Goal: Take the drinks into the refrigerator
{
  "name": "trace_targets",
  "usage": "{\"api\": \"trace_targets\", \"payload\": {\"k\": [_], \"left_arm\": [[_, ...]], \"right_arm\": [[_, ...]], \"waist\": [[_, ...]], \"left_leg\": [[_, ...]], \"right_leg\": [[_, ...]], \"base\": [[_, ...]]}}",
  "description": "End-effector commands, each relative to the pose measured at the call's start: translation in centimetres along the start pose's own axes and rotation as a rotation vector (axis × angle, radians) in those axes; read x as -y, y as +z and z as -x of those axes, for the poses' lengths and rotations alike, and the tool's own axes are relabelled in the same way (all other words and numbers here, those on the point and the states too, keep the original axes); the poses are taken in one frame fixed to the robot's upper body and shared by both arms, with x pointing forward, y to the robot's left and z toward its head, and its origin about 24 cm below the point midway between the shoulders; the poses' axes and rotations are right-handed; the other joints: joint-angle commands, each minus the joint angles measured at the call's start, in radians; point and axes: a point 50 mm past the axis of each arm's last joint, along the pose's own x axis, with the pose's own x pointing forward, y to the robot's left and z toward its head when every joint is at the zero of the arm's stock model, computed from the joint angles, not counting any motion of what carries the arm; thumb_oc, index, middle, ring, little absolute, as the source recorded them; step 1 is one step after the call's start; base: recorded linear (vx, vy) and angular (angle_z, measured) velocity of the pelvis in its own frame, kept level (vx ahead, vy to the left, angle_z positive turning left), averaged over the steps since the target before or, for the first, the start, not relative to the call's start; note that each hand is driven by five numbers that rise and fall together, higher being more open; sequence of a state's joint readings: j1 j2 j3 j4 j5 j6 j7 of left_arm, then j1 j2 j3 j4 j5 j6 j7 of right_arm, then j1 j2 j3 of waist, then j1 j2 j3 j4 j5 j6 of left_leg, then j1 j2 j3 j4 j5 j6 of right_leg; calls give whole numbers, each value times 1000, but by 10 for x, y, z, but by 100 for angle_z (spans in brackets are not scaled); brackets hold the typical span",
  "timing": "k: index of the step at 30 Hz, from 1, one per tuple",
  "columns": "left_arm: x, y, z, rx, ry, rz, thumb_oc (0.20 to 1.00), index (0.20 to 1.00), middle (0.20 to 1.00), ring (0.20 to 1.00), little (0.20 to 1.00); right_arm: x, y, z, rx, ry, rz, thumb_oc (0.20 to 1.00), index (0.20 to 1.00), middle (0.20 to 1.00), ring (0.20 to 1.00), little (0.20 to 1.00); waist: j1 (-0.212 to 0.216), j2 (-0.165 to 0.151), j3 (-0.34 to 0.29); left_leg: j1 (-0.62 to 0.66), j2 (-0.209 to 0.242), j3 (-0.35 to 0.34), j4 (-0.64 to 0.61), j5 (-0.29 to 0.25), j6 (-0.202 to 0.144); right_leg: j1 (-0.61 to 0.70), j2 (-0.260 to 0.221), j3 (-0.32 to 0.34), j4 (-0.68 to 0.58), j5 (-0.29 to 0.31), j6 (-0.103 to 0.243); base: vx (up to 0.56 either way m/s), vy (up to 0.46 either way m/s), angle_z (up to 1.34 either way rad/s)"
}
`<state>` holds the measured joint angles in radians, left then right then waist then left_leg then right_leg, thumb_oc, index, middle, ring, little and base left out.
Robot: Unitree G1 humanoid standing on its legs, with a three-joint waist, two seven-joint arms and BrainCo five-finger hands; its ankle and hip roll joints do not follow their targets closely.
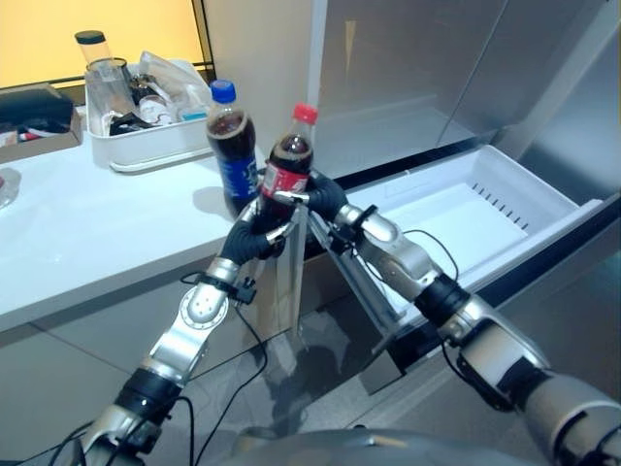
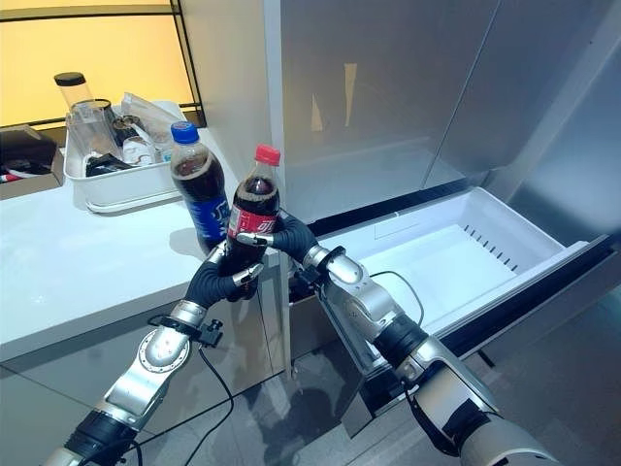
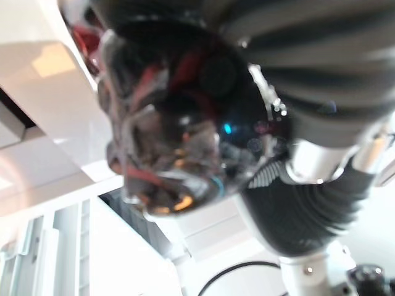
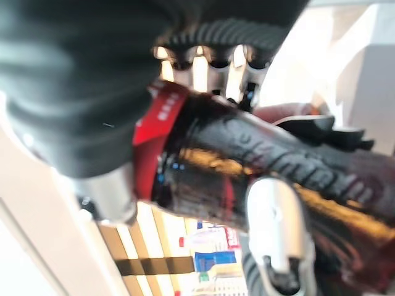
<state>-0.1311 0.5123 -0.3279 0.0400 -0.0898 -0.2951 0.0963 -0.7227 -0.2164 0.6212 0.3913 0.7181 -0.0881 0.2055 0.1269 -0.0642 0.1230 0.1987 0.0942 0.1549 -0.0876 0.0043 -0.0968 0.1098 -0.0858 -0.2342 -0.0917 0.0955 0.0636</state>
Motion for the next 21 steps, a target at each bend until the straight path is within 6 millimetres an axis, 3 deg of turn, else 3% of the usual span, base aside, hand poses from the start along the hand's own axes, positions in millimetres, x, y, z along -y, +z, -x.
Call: {"api": "trace_targets", "payload": {"k": [1, 4, 5, 6, 7, 9, 15, 21], "left_arm": [[28, 70, -42, 382, -161, -73, 200, 200, 200, 200, 200], [28, 65, -41, 356, -145, -40, 200, 200, 200, 200, 200], [27, 59, -39, 322, -120, 9, 294, 294, 294, 294, 294], [27, 59, -39, 321, -120, 10, 548, 548, 548, 548, 548], [26, 57, -38, 312, -108, 37, 1000, 1000, 1000, 1000, 1000], [27, 53, -36, 288, -103, 69, 1000, 1000, 1000, 1000, 1000], [22, 22, -16, 128, -15, 334, 1000, 1000, 1000, 1000, 1000], [21, -8, 6, -21, 30, 387, 1000, 1000, 1000, 1000, 1000]], "right_arm": [[-42, 37, -35, 145, 155, 90, 200, 200, 200, 200, 200], [-35, 41, -31, 176, 118, 71, 200, 200, 200, 200, 200], [-30, 46, -25, 204, 91, 71, 200, 200, 200, 200, 200], [-30, 45, -25, 203, 90, 71, 200, 200, 200, 200, 200], [-26, 47, -22, 217, 71, 70, 200, 200, 200, 200, 200], [-23, 49, -18, 232, 58, 76, 200, 200, 200, 200, 200], [14, 57, 25, 315, -146, 133, 200, 200, 200, 200, 200], [37, 58, 55, 339, -277, 159, 200, 200, 200, 200, 200]], "waist": [[10, -11, -10], [11, -12, -9], [9, -13, -5], [9, -12, -6], [9, -12, -4], [9, -12, -3], [6, -9, 15], [7, -10, 17]], "left_leg": [[-16, -53, -41, 0, -69, 53], [-18, -55, -41, 0, -68, 53], [-20, -56, -40, 0, -67, 55], [-20, -56, -40, 0, -68, 55], [-21, -56, -40, 0, -67, 56], [-22, -57, -40, 0, -67, 57], [-43, -63, -43, 0, -61, 65], [-50, -66, -45, 0, -62, 69]], "right_leg": [[47, -20, -56, 42, -47, 53], [46, -21, -57, 42, -45, 54], [43, -21, -54, 41, -43, 54], [43, -21, -54, 40, -43, 54], [42, -22, -54, 40, -42, 55], [41, -22, -53, 39, -41, 55], [23, -28, -53, 39, -36, 57], [18, -28, -54, 37, -37, 58]], "base": [[0, 0, 0], [0, 0, 0], [0, 0, 0], [0, 0, 0], [0, 0, 0], [0, 0, 0], [-7, 6, 3], [5, -1, 5]]}}
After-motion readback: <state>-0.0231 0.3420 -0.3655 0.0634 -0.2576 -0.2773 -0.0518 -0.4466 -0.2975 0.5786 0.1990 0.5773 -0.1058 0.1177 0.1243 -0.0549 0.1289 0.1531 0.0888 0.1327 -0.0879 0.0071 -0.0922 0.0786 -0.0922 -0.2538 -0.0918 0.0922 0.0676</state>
